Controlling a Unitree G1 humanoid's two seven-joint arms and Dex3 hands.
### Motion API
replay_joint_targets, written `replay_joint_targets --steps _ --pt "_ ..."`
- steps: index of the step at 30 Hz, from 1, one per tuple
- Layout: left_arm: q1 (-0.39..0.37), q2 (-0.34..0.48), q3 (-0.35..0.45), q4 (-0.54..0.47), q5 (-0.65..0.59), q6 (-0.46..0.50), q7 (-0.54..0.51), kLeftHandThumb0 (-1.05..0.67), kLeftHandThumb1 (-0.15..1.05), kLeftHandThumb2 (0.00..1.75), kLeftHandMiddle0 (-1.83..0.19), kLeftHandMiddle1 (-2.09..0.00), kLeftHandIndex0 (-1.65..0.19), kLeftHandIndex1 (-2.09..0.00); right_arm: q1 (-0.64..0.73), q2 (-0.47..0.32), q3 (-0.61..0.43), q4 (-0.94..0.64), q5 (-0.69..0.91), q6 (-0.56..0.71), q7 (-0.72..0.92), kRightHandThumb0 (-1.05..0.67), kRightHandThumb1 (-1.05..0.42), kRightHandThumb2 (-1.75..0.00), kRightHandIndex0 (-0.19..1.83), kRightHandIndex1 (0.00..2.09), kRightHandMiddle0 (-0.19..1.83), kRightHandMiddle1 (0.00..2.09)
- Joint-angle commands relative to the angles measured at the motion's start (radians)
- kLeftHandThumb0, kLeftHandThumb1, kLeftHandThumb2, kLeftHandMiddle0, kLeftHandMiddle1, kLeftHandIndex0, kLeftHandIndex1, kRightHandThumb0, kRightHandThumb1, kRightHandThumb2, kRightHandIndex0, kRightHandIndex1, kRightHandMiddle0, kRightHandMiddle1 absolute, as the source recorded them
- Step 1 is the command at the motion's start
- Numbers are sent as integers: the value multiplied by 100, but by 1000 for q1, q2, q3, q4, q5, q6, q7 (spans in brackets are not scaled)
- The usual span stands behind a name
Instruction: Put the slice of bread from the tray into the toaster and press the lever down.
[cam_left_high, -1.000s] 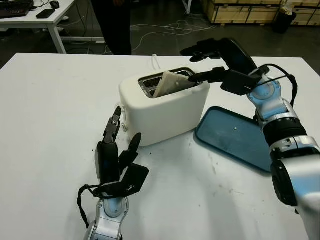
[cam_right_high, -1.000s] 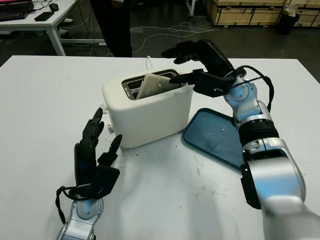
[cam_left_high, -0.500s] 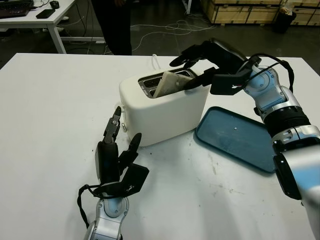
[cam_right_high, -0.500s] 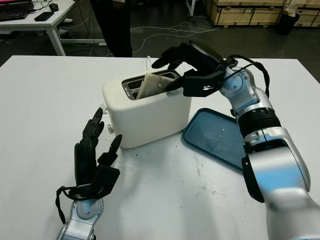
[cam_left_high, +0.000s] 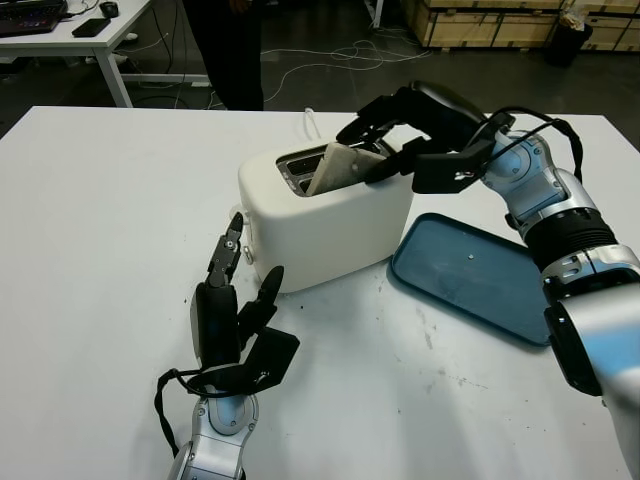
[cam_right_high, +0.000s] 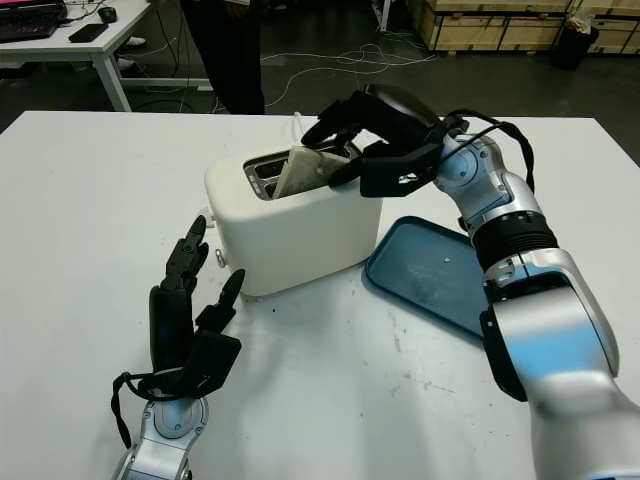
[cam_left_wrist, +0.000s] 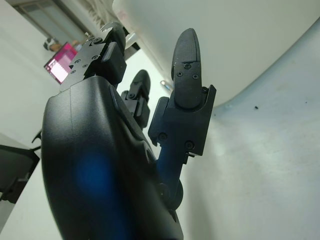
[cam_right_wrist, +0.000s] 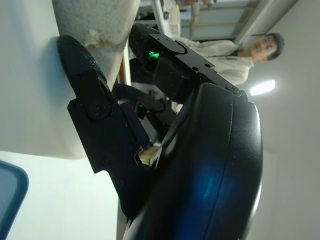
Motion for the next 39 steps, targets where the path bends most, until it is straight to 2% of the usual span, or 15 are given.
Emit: replay_joint_targets --steps 1,5,14,16,21,24,25,28,29,31,36,39 --pt "-1 -41 -6 5 0 -12 8 -48 92 30 -41 -11 -32 0 -14 8 6 12 0 -26 -11 -43 -70 -1 94 70 106 5" --pt "-2 -40 -8 9 9 -12 15 -49 92 31 -41 -11 -33 0 -21 3 18 17 -6 -39 7 -30 -79 -3 97 76 106 4" --pt "1 -45 -15 9 7 -7 18 -50 92 31 -41 -11 -32 0 -32 -9 41 36 -41 -100 -35 -26 -84 -2 98 80 112 5" --pt "2 -45 -17 11 1 -7 17 -50 92 32 -40 -11 -32 0 -30 -8 36 41 -38 -113 -46 -25 -85 -1 96 94 115 5" --pt "3 -52 -25 17 6 -3 29 -51 92 32 -39 -11 -32 0 -31 -6 22 56 -39 -133 -111 -36 -87 -1 99 124 123 8" --pt "0 -57 -30 25 11 0 41 -50 92 31 -39 -11 -32 0 -44 -12 31 62 -65 -137 -163 -43 -91 -1 108 119 132 13" --pt "-2 -57 -32 28 14 0 45 -49 92 31 -40 -11 -32 0 -48 -14 34 64 -74 -140 -180 -46 -91 -3 112 125 135 25" --pt "-2 -58 -36 30 13 5 51 -49 92 32 -40 -11 -32 0 -62 -16 42 71 -102 -140 -220 -50 -92 -7 114 136 110 94" --pt "-2 -58 -37 29 13 7 51 -49 92 32 -40 -11 -31 0 -68 -16 45 73 -109 -139 -227 -51 -92 -9 114 136 106 102" --pt "-2 -57 -39 31 13 5 53 -49 92 32 -40 -11 -31 0 -80 -18 51 78 -125 -139 -244 -52 -92 -12 113 134 102 109" --pt "-2 -55 -42 35 13 1 57 -49 92 32 -39 -10 -30 0 -119 -22 62 90 -136 -145 -250 -50 -92 -10 114 129 99 109" --pt "1 -56 -44 36 12 0 59 -49 92 32 -39 -10 -30 0 -143 -22 67 95 -136 -143 -240 -48 -92 -7 114 135 100 108"
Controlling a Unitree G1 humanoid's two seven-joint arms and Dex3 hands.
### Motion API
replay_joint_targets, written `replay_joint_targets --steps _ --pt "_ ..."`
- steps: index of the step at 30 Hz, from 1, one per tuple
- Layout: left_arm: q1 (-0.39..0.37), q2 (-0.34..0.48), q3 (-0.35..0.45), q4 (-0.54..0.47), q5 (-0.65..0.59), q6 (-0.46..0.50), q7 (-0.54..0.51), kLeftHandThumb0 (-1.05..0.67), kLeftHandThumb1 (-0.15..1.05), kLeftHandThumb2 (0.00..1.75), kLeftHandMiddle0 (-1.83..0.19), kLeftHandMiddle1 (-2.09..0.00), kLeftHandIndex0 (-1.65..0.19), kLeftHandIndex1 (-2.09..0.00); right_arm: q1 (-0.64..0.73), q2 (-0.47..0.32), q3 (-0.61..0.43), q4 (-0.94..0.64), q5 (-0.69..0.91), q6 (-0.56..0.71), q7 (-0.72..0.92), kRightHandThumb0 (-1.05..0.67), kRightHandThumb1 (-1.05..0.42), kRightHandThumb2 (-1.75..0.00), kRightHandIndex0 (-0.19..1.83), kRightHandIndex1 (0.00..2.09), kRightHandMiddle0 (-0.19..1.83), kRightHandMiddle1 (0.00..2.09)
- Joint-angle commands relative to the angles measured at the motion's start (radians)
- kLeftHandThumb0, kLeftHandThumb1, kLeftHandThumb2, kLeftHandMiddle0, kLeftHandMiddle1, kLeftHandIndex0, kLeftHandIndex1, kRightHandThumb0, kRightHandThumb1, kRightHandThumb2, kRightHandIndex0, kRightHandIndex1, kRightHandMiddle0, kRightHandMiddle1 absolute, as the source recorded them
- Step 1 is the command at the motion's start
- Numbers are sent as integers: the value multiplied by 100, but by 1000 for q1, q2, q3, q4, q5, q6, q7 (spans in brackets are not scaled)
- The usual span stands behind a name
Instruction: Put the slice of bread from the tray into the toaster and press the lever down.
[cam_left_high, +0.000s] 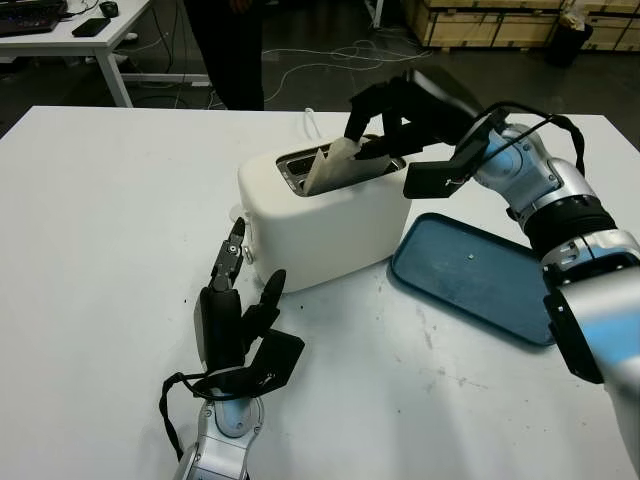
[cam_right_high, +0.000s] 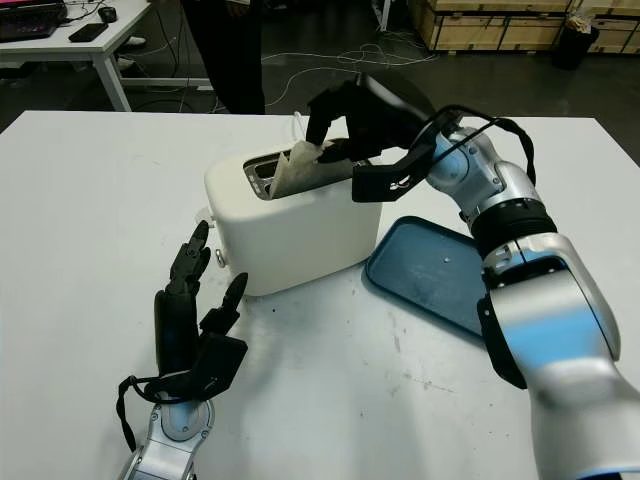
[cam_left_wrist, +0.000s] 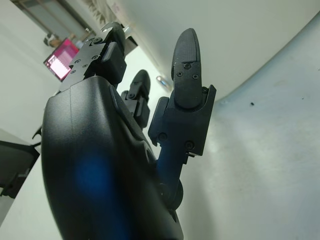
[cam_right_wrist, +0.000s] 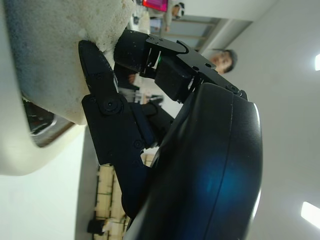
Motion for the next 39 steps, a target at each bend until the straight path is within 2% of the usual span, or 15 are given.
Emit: replay_joint_targets --steps 1,3,7,12,15,20,27,36,38,39 --pt "3 -58 -18 5 9 0 9 -49 92 32 -39 -10 -30 0 -42 -11 5 9 -7 -17 -1 -48 -92 -6 114 136 101 107" --pt "6 -58 -21 1 8 1 7 -49 92 32 -39 -10 -29 0 -62 -12 7 15 -1 -20 23 -46 -92 -5 113 137 100 105" --pt "10 -58 -23 4 3 -6 10 -50 92 33 -38 -9 -29 0 -106 -14 13 31 1 0 93 -45 -92 -4 111 147 98 118" --pt "11 -63 -30 7 6 -10 21 -51 92 33 -39 -10 -29 0 -139 -8 21 56 13 2 207 -49 -92 -2 118 127 106 103" --pt "10 -60 -35 9 18 -4 31 -51 92 34 -40 -10 -30 -1 -143 -9 38 56 4 -14 262 -50 -92 -2 117 126 103 118" --pt "15 -61 -39 6 15 -1 35 -51 92 34 -40 -9 -30 0 -130 -9 69 52 -19 -37 264 -52 -91 -1 122 127 103 123" --pt "11 -56 -39 16 16 -17 47 -50 92 33 -41 -10 -31 -1 -113 -13 108 56 -55 -56 229 -54 -91 0 122 140 104 128" --pt "14 -58 -46 16 9 -13 47 -52 92 33 -40 -10 -31 -1 -99 -12 122 61 -50 -63 233 -55 -92 0 113 153 97 126" --pt "12 -59 -46 19 8 -13 49 -53 92 34 -40 -10 -31 -1 -99 -6 111 64 -29 -43 273 -56 -92 0 97 149 85 125" --pt "11 -60 -46 20 9 -12 50 -53 92 34 -41 -10 -31 -1 -100 -4 109 64 -26 -35 288 -56 -92 0 89 140 81 116"
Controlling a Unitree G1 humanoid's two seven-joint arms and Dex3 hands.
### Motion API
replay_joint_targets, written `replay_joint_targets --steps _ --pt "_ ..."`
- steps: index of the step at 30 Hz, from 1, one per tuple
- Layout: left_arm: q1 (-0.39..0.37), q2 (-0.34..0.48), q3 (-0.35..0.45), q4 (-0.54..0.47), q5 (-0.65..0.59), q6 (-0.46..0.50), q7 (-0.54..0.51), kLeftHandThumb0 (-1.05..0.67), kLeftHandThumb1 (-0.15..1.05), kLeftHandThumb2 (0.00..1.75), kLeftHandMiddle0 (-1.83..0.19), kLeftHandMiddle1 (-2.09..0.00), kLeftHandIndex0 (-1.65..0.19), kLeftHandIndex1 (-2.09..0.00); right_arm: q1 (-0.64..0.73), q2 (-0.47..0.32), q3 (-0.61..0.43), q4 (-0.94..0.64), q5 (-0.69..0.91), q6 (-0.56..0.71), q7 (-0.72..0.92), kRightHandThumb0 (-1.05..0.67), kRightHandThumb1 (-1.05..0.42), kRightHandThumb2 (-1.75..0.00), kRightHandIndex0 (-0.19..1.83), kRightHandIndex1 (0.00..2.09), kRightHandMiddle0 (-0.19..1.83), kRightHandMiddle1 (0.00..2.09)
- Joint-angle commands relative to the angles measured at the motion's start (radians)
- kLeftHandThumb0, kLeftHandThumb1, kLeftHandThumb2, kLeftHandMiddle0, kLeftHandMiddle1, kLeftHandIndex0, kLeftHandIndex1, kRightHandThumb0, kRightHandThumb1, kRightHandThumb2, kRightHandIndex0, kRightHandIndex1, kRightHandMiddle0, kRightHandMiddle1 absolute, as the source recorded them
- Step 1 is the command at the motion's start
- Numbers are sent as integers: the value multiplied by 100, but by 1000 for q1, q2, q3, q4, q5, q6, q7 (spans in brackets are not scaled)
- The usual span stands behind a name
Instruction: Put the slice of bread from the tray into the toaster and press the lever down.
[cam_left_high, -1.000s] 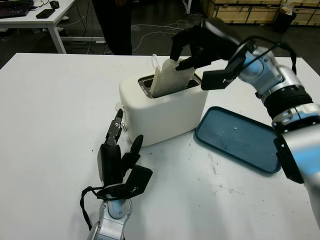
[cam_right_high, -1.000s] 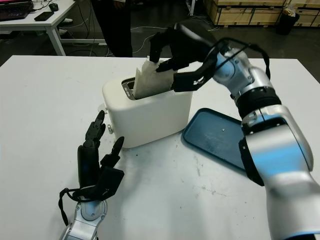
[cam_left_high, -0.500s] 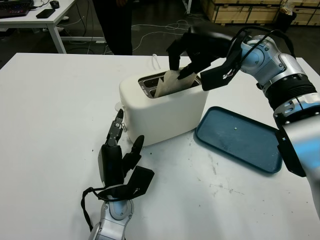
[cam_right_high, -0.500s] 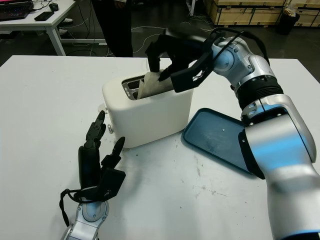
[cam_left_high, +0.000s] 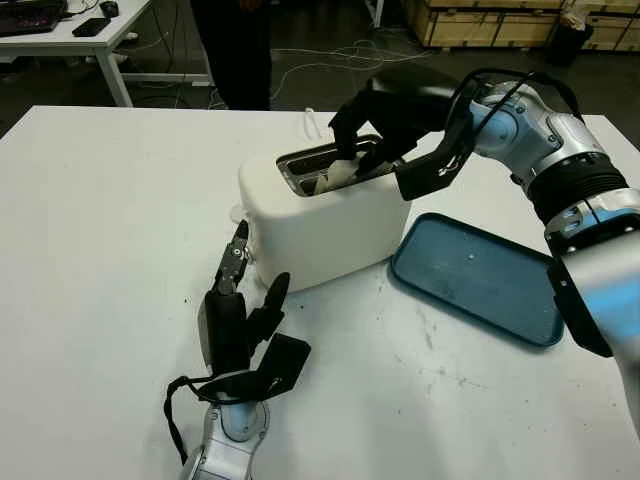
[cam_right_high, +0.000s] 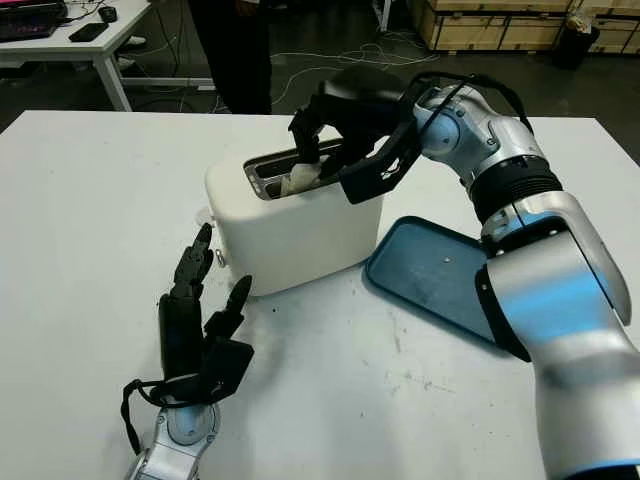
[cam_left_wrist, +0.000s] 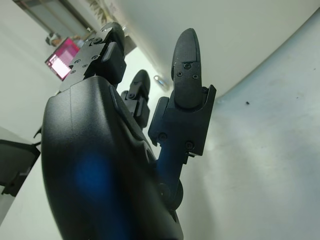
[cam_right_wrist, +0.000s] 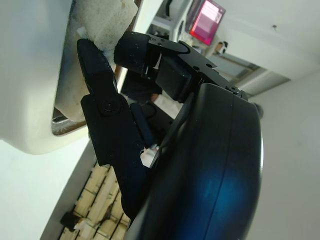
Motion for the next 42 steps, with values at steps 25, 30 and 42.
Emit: replay_joint_targets --steps 25,30,42 --pt "-2 -62 -20 9 9 -4 13 -50 92 33 -41 -9 -32 0 -25 27 -38 -52 51 59 69 -60 -90 0 29 96 79 11" --pt "5 -55 -18 -3 11 -2 8 -50 92 34 -41 -9 -31 0 7 3 -150 -39 176 66 85 -56 -88 0 38 84 81 8" --pt "28 -28 15 -39 -16 -9 -36 -51 92 33 -40 -9 -31 0 576 -9 -470 -349 547 74 -12 -35 -92 -4 66 54 82 1"
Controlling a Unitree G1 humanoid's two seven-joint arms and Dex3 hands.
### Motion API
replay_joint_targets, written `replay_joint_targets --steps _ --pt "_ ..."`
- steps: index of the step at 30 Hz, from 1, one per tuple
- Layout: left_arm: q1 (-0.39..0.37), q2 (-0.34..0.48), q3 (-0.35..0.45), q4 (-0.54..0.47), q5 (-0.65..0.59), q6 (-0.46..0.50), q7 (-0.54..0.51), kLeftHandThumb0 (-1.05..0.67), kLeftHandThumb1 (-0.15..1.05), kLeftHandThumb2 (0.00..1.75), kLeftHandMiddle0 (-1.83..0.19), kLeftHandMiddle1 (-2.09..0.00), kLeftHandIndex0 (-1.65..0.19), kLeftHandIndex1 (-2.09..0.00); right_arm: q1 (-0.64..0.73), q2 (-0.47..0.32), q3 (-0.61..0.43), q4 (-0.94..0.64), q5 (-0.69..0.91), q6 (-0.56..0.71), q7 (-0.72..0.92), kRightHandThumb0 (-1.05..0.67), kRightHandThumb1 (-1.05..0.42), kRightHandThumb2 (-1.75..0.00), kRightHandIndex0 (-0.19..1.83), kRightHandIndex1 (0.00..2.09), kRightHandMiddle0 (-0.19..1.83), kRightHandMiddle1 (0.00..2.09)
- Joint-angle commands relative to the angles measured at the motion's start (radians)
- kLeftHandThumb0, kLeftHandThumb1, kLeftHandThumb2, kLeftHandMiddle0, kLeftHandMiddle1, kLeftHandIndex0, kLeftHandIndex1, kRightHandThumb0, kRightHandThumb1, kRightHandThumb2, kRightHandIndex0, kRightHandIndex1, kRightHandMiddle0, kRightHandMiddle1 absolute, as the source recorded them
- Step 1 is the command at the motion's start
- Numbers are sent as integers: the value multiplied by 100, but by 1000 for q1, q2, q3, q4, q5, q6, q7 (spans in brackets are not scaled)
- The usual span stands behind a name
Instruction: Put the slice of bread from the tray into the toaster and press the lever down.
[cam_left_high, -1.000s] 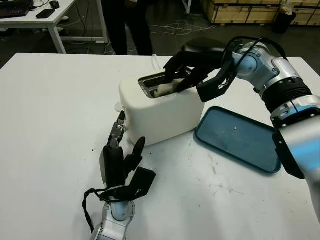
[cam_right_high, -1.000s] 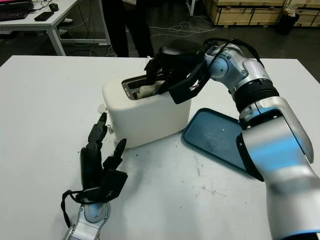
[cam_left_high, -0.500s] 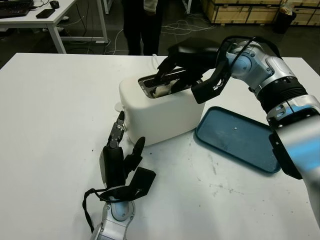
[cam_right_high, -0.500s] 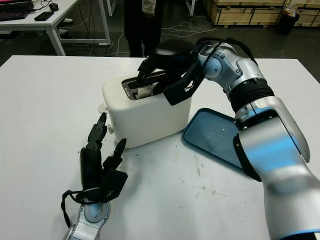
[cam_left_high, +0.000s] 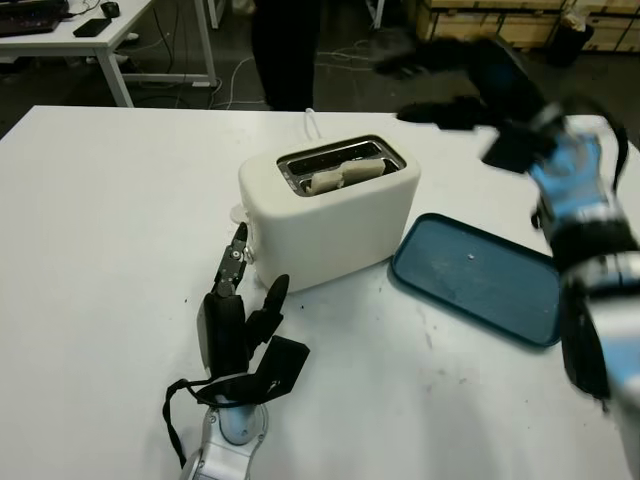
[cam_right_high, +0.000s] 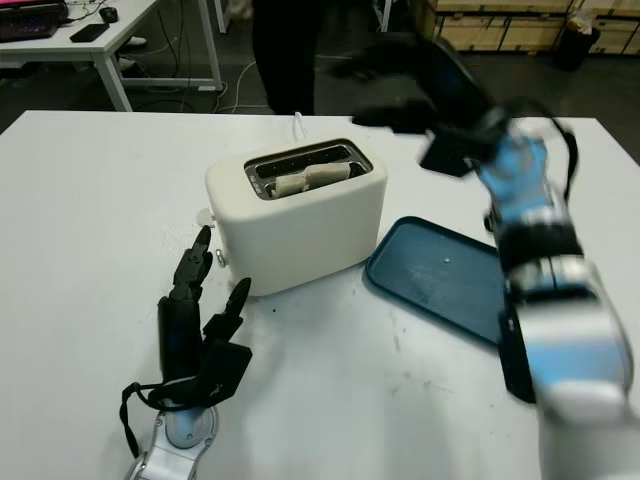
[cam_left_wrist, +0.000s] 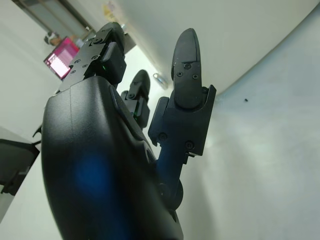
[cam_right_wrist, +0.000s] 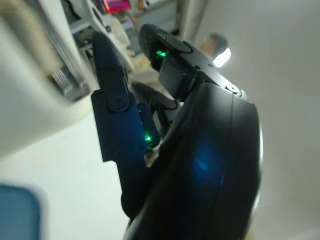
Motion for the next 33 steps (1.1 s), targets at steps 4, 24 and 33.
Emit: replay_joint_targets --steps 4,24,33 --pt "18 -17 28 -45 -17 -16 -35 -48 92 33 -39 -8 -30 0 343 57 -58 -297 182 179 42 -33 -92 -12 71 37 78 0" --pt "-111 251 337 -195 68 -169 -163 -32 91 8 -65 -26 -57 -12 788 278 -152 -791 334 493 -63 -24 -92 -3 92 9 82 1" --pt "-244 499 436 -153 97 -236 -352 -17 75 0 -106 -58 -100 -28 759 316 -184 -787 363 527 -78 -22 -91 0 105 13 90 3"
